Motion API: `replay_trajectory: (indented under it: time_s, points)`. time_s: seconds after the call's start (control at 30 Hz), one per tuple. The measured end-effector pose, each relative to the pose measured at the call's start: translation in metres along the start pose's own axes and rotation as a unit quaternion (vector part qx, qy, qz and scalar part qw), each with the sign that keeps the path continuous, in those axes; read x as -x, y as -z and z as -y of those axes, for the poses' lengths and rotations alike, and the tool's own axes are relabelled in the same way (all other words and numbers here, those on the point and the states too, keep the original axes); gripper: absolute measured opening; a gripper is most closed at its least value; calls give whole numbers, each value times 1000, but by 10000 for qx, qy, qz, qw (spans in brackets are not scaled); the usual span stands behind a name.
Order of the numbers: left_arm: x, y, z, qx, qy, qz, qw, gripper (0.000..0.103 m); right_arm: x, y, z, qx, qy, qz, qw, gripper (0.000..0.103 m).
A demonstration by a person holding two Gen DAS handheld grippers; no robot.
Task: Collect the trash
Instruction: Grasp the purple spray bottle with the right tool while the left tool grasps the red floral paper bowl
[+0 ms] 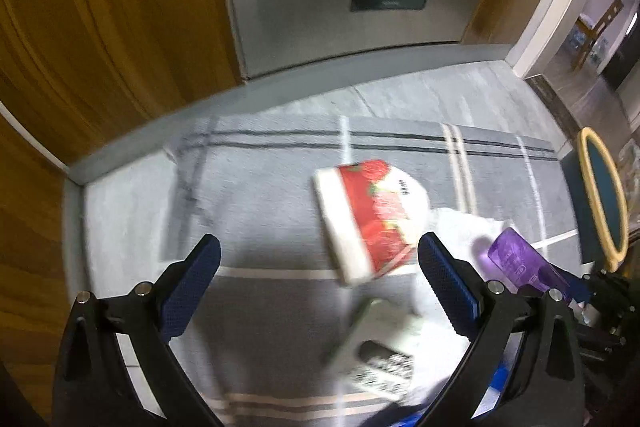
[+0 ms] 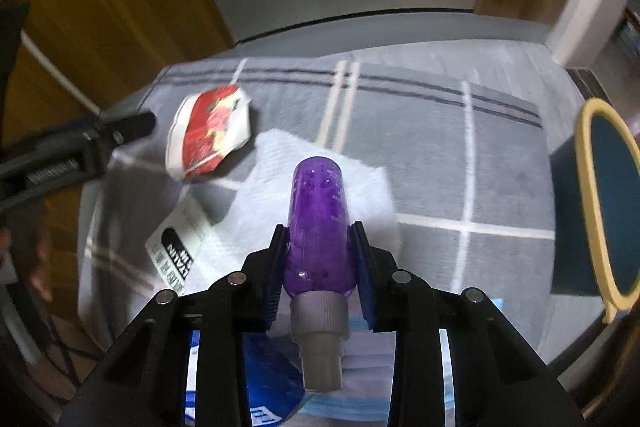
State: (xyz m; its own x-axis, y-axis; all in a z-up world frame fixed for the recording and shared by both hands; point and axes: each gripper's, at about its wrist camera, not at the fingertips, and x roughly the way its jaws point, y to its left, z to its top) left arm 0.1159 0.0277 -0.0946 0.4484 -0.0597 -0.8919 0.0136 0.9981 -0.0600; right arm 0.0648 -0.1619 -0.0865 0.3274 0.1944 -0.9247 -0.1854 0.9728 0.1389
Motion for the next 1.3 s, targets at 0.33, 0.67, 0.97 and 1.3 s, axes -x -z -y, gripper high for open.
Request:
replay_trajectory:
  time_s: [0.33, 0.67, 0.97, 1.3]
  points:
    - [-33, -10, 34, 40, -269, 39, 9996, 97, -1, 9, 24, -194, 170, -89, 9996, 33]
    - [-67, -11, 40, 280, -298, -240, 9989, 88, -17, 19, 39, -169, 228, -385, 9989, 33]
    - [-67, -9, 38, 170, -167, -168, 9996, 78, -37, 19, 40, -222, 319, -675, 9970, 34]
    - [-37, -20, 48, -122, 26, 309, 9994, 78, -19, 14, 46, -480, 257, -325, 9980, 33]
